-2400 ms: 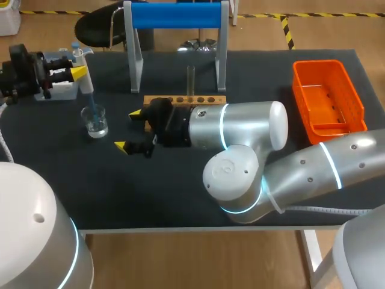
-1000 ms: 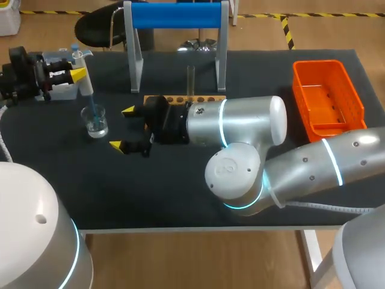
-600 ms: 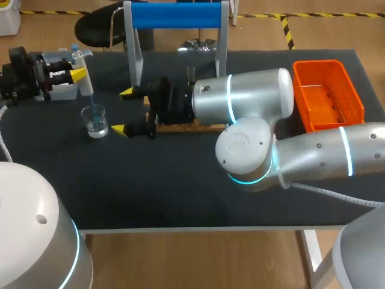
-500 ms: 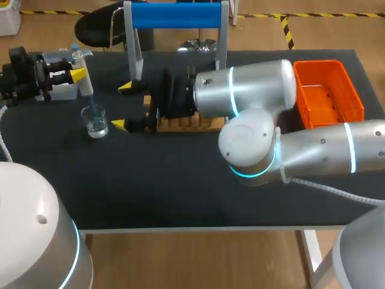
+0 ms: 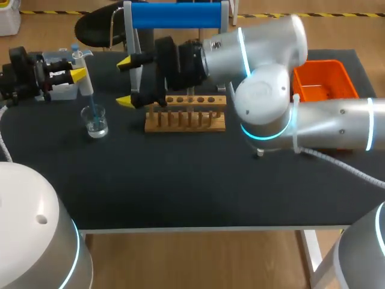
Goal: Invert the test tube, pick up the pipette, mount the tip to pipette, aspirate from beaker and dispense into the tube, eject the tip, return the pipette, and cap with the stopper.
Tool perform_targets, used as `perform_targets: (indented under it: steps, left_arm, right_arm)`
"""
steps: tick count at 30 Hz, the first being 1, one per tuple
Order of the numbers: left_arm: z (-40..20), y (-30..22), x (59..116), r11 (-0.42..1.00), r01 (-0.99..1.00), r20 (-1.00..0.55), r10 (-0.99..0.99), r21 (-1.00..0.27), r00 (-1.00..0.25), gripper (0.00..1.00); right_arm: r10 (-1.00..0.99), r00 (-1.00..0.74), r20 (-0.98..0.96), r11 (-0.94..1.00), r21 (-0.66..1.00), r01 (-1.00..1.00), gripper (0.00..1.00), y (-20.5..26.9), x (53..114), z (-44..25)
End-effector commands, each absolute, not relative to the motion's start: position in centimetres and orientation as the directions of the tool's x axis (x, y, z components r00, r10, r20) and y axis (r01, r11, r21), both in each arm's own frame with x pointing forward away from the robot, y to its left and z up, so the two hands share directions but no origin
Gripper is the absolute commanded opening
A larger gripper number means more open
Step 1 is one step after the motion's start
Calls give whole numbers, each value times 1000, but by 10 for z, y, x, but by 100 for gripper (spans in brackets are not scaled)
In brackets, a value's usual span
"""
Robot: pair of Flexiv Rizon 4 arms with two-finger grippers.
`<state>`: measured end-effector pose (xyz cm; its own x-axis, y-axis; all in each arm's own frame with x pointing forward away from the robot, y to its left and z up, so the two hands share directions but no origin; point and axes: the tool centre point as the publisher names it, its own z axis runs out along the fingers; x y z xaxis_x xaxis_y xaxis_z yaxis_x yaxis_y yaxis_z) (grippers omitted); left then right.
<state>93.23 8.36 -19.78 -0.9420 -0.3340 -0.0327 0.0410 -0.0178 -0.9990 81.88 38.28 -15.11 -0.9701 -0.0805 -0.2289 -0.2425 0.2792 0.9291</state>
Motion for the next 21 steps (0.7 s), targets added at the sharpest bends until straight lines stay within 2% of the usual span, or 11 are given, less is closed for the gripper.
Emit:
perform_targets:
  steps: [1,6,8,10,11,21]
  left_arm:
    - [-198,84,933,-19,43,-34,-331,-999,-943,0]
    - [-198,84,933,-19,43,-34,-331,-999,-943,0]
    - [-198,84,933,-19,43,-34,-331,-999,-943,0]
    - [-198,84,933,-19,43,-34,-331,-999,-943,0]
    - [-198,84,933,-19,43,-34,-331,-999,-943,0]
    - [-198,84,933,-19,43,-34,-331,-999,-943,0]
  right_arm:
    - [-312,-933,-178,294,916,-273,100,377,824,-132]
    - [-320,-924,-211,278,911,-304,100,383,835,-115]
    - [-324,-918,-227,266,910,-319,64,387,838,-109]
    - [-329,-913,-243,251,909,-332,19,392,841,-103]
    - [-329,-912,-245,247,910,-334,0,395,842,-101]
    - [-331,-913,-240,206,925,-318,0,429,857,-89]
